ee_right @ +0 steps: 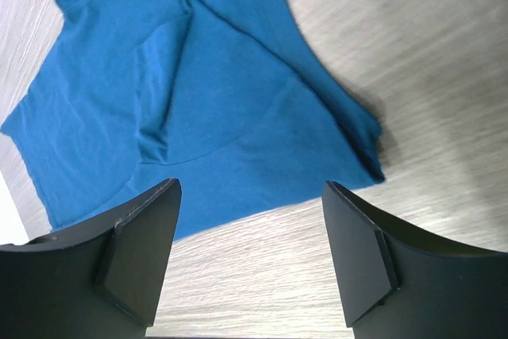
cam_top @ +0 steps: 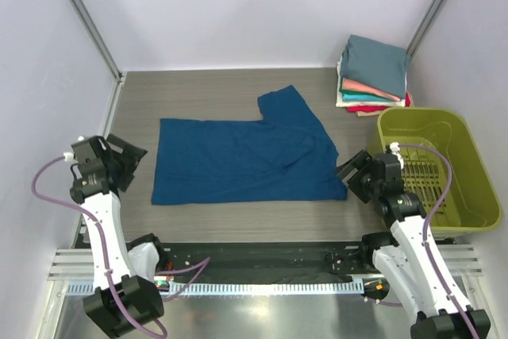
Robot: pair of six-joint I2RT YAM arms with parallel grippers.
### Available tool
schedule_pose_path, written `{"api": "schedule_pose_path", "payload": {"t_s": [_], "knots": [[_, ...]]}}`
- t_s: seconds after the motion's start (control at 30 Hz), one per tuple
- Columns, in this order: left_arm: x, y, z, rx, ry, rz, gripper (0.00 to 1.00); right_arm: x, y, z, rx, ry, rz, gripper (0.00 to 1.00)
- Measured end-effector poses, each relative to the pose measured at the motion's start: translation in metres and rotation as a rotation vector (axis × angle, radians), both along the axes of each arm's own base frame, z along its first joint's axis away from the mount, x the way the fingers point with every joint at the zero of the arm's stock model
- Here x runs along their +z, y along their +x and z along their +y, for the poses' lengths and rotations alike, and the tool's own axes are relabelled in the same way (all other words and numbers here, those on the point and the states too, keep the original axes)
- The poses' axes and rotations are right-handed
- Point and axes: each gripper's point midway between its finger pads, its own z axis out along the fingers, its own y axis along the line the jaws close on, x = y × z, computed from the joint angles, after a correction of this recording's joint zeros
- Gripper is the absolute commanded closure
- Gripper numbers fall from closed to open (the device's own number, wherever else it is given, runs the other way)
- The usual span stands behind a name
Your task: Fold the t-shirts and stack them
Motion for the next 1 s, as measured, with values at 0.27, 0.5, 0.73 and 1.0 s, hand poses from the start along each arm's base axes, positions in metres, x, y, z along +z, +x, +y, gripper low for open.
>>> {"api": "schedule_pose_path", "payload": {"t_s": [0.27, 0.5, 0.73, 1.0], "knots": [[-0.003, 0.012, -0.004, -0.115, 0.045, -0.020, 0.15, 0.060, 0.074, 0.025, 0.162, -0.066, -0.053, 0.22], [0.000, 0.016, -0.018, -0.193, 0.033, -0.055, 0.12, 0.138, 0.173, 0.062, 0.265, -0.242, -0.240, 0.22], [-0.004, 0.016, -0.023, -0.214, 0.013, -0.055, 0.14, 0.104, 0.253, 0.075, 0.285, -0.334, -0.182, 0.22], [-0.008, 0.018, -0.027, -0.233, -0.010, -0.053, 0.15, 0.037, 0.333, 0.095, 0.355, -0.396, -0.097, 0.22]]}}
